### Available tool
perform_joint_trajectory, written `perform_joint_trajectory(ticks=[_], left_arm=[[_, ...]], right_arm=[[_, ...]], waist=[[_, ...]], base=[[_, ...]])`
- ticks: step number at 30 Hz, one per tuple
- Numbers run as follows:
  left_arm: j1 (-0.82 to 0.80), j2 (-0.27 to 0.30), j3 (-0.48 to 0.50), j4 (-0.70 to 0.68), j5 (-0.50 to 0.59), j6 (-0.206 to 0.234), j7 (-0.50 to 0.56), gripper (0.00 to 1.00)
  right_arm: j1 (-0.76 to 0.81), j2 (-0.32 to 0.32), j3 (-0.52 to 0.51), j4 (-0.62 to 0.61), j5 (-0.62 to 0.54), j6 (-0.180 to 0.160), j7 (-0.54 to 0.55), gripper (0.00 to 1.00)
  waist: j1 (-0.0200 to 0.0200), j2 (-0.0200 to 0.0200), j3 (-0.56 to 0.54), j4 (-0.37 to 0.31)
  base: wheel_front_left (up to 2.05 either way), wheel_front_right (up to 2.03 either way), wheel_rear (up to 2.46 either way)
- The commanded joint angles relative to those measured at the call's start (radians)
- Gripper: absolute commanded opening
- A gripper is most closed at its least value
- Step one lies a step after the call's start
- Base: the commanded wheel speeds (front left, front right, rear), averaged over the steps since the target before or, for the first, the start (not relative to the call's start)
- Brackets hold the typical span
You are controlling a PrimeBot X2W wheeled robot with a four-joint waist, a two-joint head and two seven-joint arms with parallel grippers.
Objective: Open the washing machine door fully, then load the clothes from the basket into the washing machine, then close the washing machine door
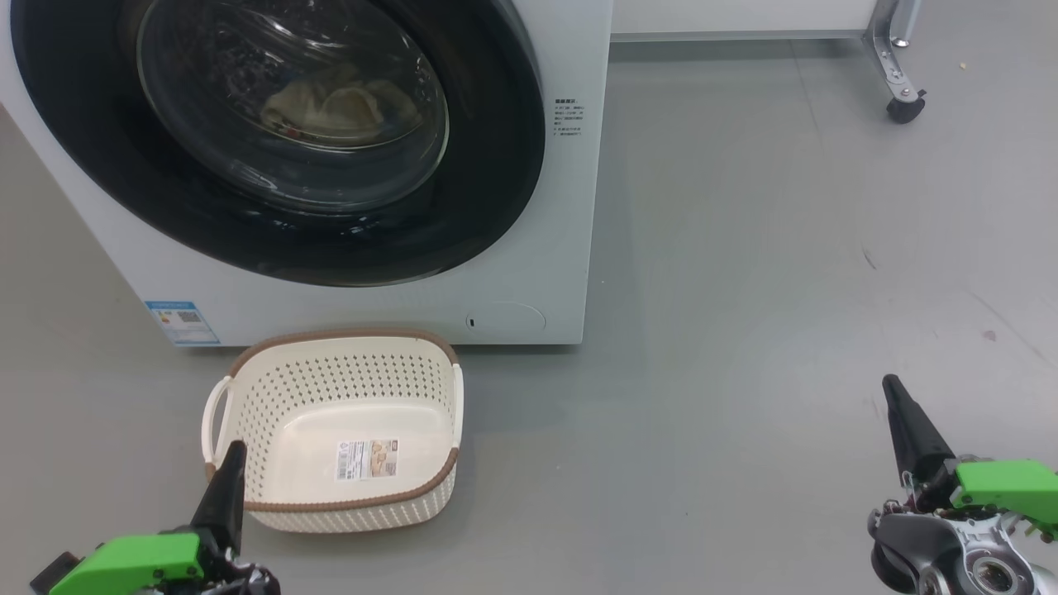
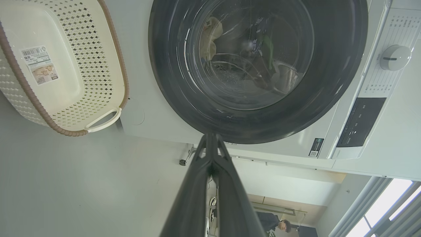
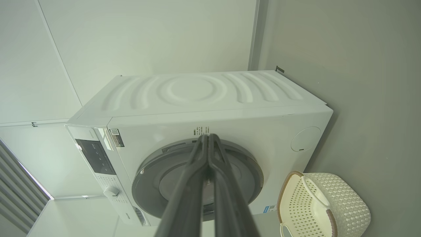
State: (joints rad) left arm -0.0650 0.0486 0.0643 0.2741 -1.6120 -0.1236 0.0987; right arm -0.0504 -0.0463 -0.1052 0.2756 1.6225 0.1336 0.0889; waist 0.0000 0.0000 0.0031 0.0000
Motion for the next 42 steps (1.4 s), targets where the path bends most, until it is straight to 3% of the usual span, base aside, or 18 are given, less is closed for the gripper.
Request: perform_joint_trajectory(ticks=[1, 42], left_arm=[[-0.042, 0.008, 0.041, -0.029, -0.003, -0.007, 0.008, 0.0], [-0.043, 0.005, 0.046, -0.029, 0.0, -0.007, 0.011, 0.0]], right_arm=[[-0.055, -0.02, 0.014, -0.032, 0.005, -0.003, 0.006, 0.0], [-0.056, -0.013, 0.004, -0.032, -0.004, -0.003, 0.014, 0.0]], waist=[[0.0, 0.0, 0.0, 0.0], [0.0, 0.0, 0.0, 0.0]], base=[[0.0, 0.0, 0.0], [0.0, 0.0, 0.0]])
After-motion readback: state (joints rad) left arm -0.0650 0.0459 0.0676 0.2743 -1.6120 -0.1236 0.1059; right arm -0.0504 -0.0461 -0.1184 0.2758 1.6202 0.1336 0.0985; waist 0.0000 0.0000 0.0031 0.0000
